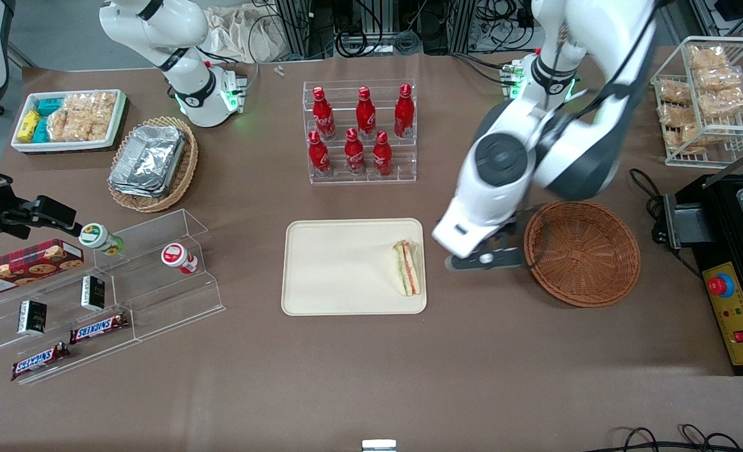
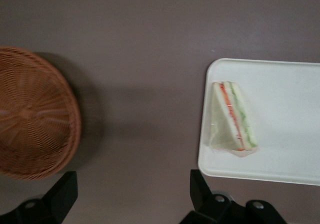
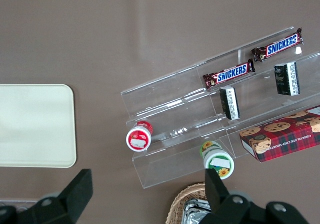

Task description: Place sandwich from basket to tray

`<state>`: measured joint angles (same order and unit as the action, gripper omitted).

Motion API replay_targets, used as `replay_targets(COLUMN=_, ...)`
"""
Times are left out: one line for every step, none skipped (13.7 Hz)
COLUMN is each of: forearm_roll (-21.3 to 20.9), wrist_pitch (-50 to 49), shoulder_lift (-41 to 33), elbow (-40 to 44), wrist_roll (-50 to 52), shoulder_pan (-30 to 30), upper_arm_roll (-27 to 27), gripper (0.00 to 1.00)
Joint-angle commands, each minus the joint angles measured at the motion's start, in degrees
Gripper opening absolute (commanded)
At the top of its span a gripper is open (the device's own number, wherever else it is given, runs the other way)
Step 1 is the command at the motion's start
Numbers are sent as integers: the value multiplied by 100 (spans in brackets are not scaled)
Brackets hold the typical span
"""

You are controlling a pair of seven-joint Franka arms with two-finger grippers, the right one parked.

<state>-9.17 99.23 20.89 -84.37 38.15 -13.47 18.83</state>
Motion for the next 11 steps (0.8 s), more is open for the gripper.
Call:
replay_targets(forearm_roll=406, wrist_pitch=-481, shoulder_lift=-663, elbow=-281, wrist_roll=-236, shoulder_pan=493, upper_arm_roll=15, gripper=100)
replay_targets(forearm_roll=459, wrist_pitch=-701, shoulder_lift=-839, elbow=-290, wrist_roll=-577, shoulder_pan=695, upper_arm_roll=15, gripper=100)
replay_targets(forearm_roll=521, wrist_pitch=-895, shoulder_lift=-945, elbow=-282, wrist_roll=-964, shoulder_pan=888, upper_arm_roll=15, gripper=100)
replay_targets(forearm_roll=617, wrist_pitch=-1019, shoulder_lift=-1077, elbow=-282, wrist_roll=-1263, shoulder_pan=1082, upper_arm_roll=7, gripper=100)
replay_targets(forearm_roll=644, wrist_pitch=-1176, shoulder_lift=-1191, elbow=-299, wrist_roll=-1571, shoulder_pan=1310, upper_arm_roll=7, gripper=100)
replay_targets(forearm_roll=653, wrist_pitch=-1369, shoulder_lift=-1262, elbow=-291, wrist_roll=-1974, shoulder_pan=1512, upper_arm_roll=-2, gripper=100)
replay_targets(forearm_roll=653, wrist_pitch=-1528, shoulder_lift=-1358, elbow=-290, wrist_roll=-2326, shoulder_pan=1723, upper_arm_roll=-28, gripper=100)
replay_targets(forearm_roll=653, wrist_pitch=-1669, shoulder_lift=-1490, elbow=-299, wrist_roll=-2687, shoulder_pan=1864, upper_arm_roll=-107, gripper=100)
replay_targets(forearm_roll=653, wrist_pitch=-1844, shoulder_lift=-1596, elbow=-308, wrist_roll=-3056, shoulder_pan=1848, upper_arm_roll=-299, gripper=100)
replay_targets(forearm_roll=662, wrist_pitch=-1994, shoulder_lift=-1718, elbow=-360, wrist_roll=-3303, shoulder_pan=1796, upper_arm_roll=-545, gripper=100)
replay_targets(forearm_roll=732, wrist_pitch=-2039, shoulder_lift=-1920, elbow=-535, wrist_roll=-3436, shoulder_pan=1709, upper_arm_roll=-730, gripper=100)
